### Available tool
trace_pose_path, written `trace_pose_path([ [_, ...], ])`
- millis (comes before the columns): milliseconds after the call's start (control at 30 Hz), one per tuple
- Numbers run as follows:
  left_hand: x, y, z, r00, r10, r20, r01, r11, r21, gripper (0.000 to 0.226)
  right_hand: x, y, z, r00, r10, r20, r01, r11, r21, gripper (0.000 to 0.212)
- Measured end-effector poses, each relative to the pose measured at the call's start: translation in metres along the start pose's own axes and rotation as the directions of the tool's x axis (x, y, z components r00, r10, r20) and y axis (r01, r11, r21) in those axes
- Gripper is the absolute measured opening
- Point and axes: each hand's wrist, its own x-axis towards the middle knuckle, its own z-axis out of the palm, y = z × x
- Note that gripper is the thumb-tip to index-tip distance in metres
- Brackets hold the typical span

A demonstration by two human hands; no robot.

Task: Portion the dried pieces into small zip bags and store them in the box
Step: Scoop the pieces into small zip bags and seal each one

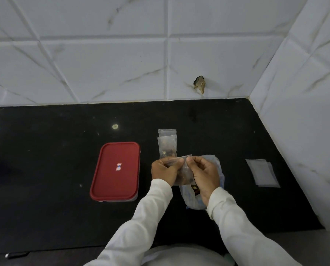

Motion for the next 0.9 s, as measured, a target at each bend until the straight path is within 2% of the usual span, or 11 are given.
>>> trace_pose_path([
  [167,0.001,-0.002,0.001,1.0,0.011,-0.001,-0.011,1.0,0.012,0.009,0.002,0.004,0.003,0.999,0.023,-0.029,-0.023,0.999,-0.025,0.012],
  [300,0.002,0.0,-0.004,0.998,0.027,0.055,-0.029,0.999,0.033,0.007,0.004,0.001,-0.002,0.999,0.04,0.026,-0.035,0.984,-0.173,0.015],
  [433,0.004,0.003,-0.005,0.997,0.003,0.08,-0.01,0.996,0.092,0.007,0.001,0.0,-0.004,0.994,-0.103,0.03,0.106,0.982,-0.158,0.006],
  [567,0.004,0.0,-0.004,0.999,-0.011,0.044,0.009,0.999,0.044,0.01,-0.002,-0.008,0.001,0.993,-0.115,0.007,0.114,0.979,-0.168,0.017],
  [633,0.003,-0.003,-0.005,0.999,-0.042,0.033,0.043,0.999,-0.024,0.015,-0.003,-0.003,0.004,0.985,-0.171,-0.028,0.168,0.982,-0.086,0.008],
  [733,0.002,-0.006,-0.01,0.995,-0.081,0.052,0.088,0.984,-0.155,0.013,-0.004,-0.004,0.004,0.991,-0.127,-0.035,0.122,0.986,-0.116,0.019],
  [900,-0.001,-0.004,-0.011,1.0,-0.014,0.007,0.015,0.978,-0.207,0.016,-0.003,-0.008,0.002,0.989,-0.144,-0.037,0.139,0.984,-0.108,0.015],
])
